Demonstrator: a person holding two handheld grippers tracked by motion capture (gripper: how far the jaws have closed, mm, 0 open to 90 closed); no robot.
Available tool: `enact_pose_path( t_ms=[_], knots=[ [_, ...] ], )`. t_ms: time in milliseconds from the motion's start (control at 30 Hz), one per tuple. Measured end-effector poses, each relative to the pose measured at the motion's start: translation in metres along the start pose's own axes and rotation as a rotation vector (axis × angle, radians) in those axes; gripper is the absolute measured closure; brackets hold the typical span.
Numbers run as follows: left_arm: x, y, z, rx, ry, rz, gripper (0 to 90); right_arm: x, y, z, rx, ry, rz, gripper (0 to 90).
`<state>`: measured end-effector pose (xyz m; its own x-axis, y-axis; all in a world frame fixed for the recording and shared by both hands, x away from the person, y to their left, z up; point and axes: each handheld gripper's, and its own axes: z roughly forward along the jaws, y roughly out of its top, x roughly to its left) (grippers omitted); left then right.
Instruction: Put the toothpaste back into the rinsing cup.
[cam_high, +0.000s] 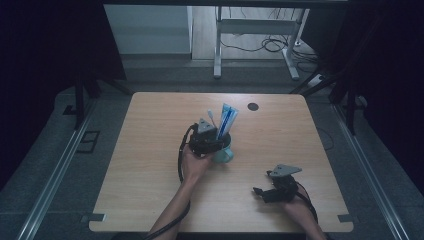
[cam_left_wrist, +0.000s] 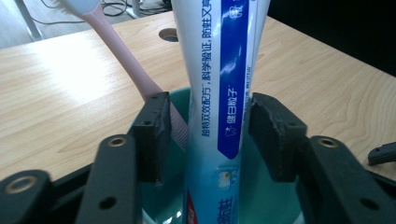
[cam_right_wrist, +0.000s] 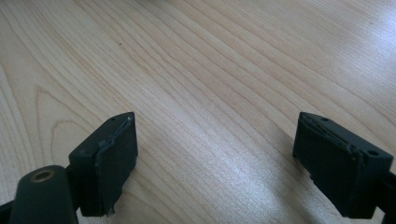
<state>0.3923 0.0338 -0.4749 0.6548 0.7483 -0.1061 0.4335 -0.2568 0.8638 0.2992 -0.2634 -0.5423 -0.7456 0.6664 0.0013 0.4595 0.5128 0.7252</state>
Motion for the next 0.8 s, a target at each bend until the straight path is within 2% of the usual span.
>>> enact_pose_path(
  t_ms=[200,400,567,800],
  knots=[
    [-0.004,0.002,-0.002,0.019,-0.004,0.019,34.4,0.000,0.000,0.000,0.000,0.000,0.000,13.8],
    [-0.003,0.000,-0.005,0.016,-0.023,0.003,21.4,0.000,0.000,0.000,0.000,0.000,0.000,13.8],
    [-0.007,-0.002,-0.008,0.011,-0.016,0.032,14.9,0.000,0.000,0.000,-0.001,-0.001,-0.002,13.8],
    [-0.011,-0.003,-0.013,0.018,0.001,0.057,13.4,0.000,0.000,0.000,0.000,-0.001,0.000,13.8]
  ],
)
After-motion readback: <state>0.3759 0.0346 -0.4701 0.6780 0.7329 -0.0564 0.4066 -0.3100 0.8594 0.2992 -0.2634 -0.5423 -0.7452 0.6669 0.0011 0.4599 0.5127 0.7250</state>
